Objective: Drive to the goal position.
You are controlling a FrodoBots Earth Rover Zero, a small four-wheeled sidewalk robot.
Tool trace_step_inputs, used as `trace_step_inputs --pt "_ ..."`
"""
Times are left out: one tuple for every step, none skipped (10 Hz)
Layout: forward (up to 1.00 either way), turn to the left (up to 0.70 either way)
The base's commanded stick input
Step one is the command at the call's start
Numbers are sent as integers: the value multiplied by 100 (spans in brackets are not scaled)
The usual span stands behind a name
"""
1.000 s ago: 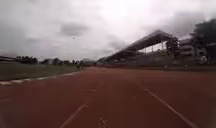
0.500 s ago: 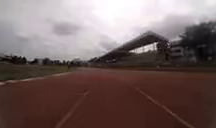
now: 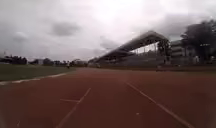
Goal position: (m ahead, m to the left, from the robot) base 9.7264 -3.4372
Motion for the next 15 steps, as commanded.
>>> trace_step_inputs --pt "70 0" --pt "70 0" --pt "70 0" --pt "70 0" --pt "70 0" --pt "70 0" --pt "70 0" --pt "70 0" --pt "70 0" --pt "70 0" --pt "70 0" --pt "70 0" --pt "70 0" --pt "70 0" --pt "70 0"
